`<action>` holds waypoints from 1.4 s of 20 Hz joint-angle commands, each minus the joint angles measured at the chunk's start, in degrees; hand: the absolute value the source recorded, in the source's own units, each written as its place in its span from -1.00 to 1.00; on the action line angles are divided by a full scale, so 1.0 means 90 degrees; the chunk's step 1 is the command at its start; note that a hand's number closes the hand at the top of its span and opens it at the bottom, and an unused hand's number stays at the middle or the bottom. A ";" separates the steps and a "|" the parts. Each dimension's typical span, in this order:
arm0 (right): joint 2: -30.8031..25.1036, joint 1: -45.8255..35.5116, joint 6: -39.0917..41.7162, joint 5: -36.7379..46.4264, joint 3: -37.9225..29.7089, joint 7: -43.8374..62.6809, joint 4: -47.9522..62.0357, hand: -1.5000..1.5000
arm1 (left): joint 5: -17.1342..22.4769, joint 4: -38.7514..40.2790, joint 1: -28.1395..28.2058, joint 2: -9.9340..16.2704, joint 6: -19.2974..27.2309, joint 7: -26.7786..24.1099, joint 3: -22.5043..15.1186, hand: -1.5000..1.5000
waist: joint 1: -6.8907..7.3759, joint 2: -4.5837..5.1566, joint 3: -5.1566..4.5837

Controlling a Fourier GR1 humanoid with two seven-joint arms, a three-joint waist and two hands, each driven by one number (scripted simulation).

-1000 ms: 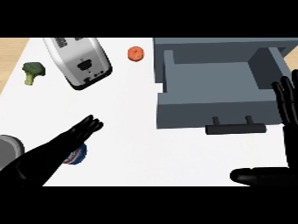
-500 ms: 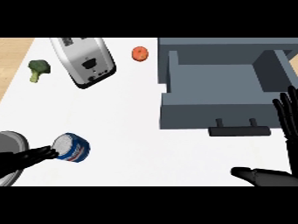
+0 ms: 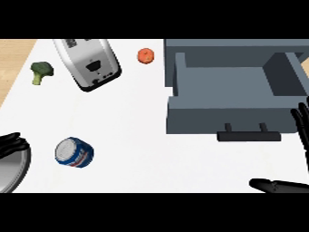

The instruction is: Pick up the can, place it into the drawer and close the drawer

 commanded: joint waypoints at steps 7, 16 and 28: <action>-0.0039 0.0481 0.0399 -0.0185 -0.0228 -0.0259 -0.0182 -1.00 | -0.0466 0.1048 -0.1202 -0.0764 -0.0547 0.0283 -0.0228 -1.00 | -0.0042 0.0002 -0.0001; 0.0119 0.0807 0.0543 -0.0130 -0.0329 -0.0728 -0.0101 -1.00 | -0.1934 0.1364 -0.1156 -0.1958 -0.0786 0.0141 -0.0178 -1.00 | -0.0032 -0.0001 -0.0004; -0.0034 0.0383 0.0651 -0.0295 -0.0652 -0.0552 0.0273 -1.00 | -0.4158 0.2572 -0.1629 -0.2413 -0.1238 -0.1451 0.0497 -1.00 | -0.0039 0.0017 -0.0013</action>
